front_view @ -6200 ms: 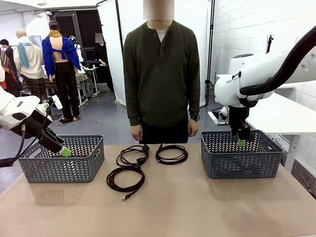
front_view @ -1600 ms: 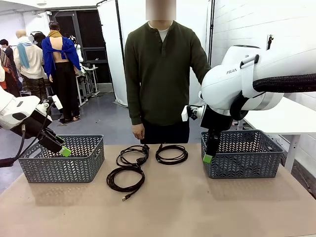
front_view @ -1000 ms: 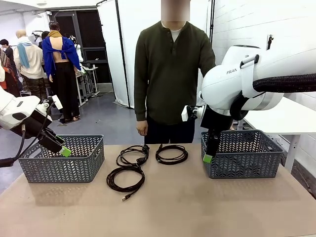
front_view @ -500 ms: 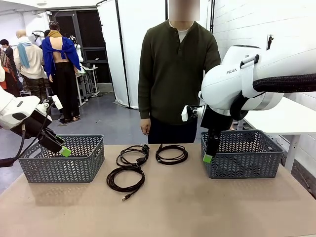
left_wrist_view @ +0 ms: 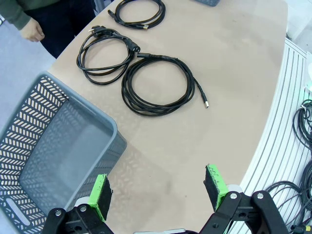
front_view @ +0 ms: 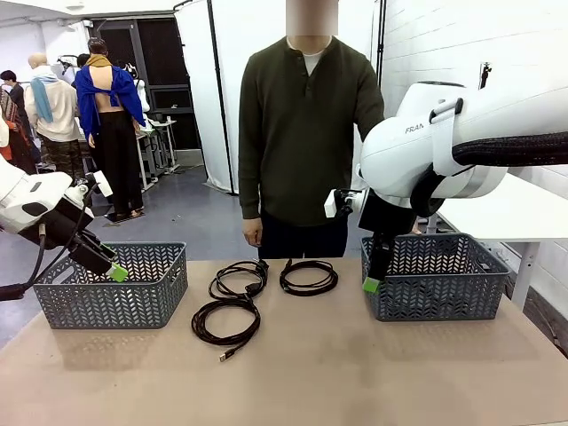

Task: Organize the cables according to human instructions.
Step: Pick up a bundle of cables and place it in the basket indicated by the human.

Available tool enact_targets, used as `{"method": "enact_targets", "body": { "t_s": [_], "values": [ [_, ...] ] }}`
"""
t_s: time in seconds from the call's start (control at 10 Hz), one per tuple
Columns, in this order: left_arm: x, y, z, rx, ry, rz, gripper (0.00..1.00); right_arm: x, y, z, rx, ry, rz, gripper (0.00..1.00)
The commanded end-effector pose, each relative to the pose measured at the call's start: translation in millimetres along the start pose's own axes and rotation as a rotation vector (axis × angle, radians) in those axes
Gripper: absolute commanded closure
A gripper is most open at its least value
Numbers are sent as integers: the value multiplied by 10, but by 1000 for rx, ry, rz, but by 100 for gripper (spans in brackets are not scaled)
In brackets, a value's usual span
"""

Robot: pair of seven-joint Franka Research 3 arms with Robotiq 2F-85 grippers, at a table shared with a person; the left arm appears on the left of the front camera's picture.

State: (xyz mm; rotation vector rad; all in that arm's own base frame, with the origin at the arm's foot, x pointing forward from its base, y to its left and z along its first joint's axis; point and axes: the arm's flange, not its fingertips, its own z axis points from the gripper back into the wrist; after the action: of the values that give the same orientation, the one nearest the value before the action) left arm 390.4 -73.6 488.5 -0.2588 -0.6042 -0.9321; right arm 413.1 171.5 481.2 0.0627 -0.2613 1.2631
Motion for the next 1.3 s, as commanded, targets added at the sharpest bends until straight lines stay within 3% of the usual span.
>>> {"method": "enact_targets", "body": {
  "t_s": [0.0, 0.4, 0.9, 1.2],
  "values": [
    [-19, 26, 6, -17, -12, -11, 0, 303, -105, 7, 0, 6, -108, 0],
    [-19, 26, 6, -17, -12, -11, 0, 855, -511, -156, 5, 76, -307, 0],
    [-19, 26, 6, -17, -12, -11, 0, 1515, -1076, -525, -96, 73, -559, 0],
    [-19, 26, 6, -17, -12, -11, 0, 1545, -1102, -600, -92, 79, -574, 0]
  ]
}}
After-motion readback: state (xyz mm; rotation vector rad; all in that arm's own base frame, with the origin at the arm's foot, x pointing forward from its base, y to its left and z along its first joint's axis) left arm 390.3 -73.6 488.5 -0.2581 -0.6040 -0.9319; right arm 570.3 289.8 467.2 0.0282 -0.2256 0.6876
